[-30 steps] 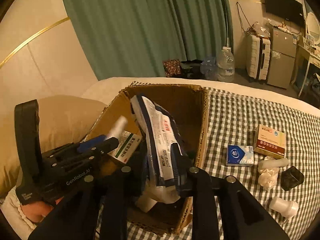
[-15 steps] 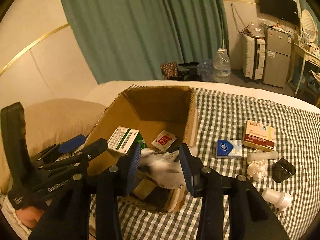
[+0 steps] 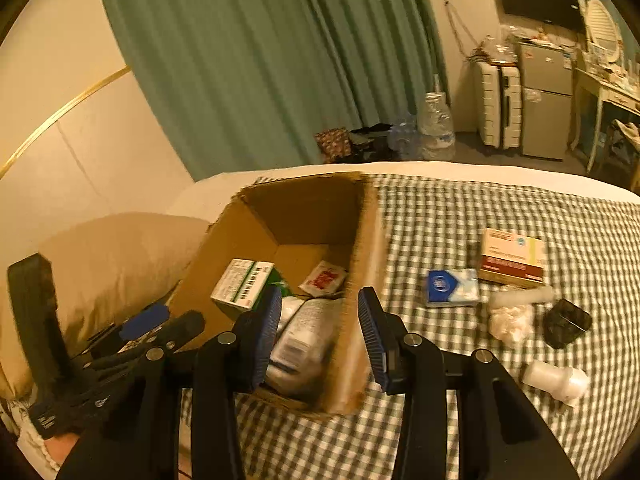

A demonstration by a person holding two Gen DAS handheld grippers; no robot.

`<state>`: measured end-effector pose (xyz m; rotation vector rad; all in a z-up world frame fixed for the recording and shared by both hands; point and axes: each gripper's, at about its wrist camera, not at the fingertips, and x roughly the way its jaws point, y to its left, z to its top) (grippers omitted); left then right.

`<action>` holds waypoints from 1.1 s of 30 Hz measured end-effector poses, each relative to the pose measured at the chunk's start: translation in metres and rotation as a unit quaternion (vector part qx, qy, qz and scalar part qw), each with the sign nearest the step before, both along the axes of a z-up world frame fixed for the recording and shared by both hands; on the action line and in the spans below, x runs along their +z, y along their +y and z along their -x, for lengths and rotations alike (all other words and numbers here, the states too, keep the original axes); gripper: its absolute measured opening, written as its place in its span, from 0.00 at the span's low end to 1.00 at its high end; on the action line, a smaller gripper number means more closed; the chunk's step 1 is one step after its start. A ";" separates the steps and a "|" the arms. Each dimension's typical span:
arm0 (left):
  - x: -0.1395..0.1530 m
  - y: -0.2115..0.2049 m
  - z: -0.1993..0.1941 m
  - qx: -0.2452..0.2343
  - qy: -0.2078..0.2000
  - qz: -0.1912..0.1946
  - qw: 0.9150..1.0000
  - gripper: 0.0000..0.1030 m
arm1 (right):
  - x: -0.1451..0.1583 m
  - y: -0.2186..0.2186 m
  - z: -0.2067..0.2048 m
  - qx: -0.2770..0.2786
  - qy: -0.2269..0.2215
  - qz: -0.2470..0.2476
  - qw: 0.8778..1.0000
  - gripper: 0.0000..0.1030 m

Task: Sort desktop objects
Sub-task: 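Grasp the lace cloth with the left gripper while the right grasps the black eyeglass case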

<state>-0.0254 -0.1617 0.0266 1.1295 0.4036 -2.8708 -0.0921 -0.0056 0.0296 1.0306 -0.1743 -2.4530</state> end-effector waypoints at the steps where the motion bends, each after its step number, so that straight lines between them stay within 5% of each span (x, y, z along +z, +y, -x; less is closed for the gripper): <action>1: 0.001 0.007 -0.002 -0.006 0.001 0.000 1.000 0.73 | 0.000 0.008 -0.003 -0.007 0.003 -0.006 1.000 0.38; 7: 0.001 0.071 -0.015 -0.053 0.018 -0.007 0.998 0.79 | -0.014 0.083 -0.014 -0.079 -0.004 -0.029 0.996 0.38; 17: -0.032 0.181 -0.002 -0.107 -0.011 -0.009 0.994 0.92 | -0.045 0.194 -0.030 -0.191 -0.023 -0.027 0.981 0.43; 24: -0.071 0.219 0.028 -0.096 -0.041 0.016 0.994 0.93 | -0.095 0.218 -0.021 -0.205 -0.050 0.010 0.977 0.52; 33: -0.126 0.239 0.099 -0.089 -0.065 0.008 0.994 0.93 | -0.121 0.220 0.012 -0.201 -0.029 -0.015 0.979 0.60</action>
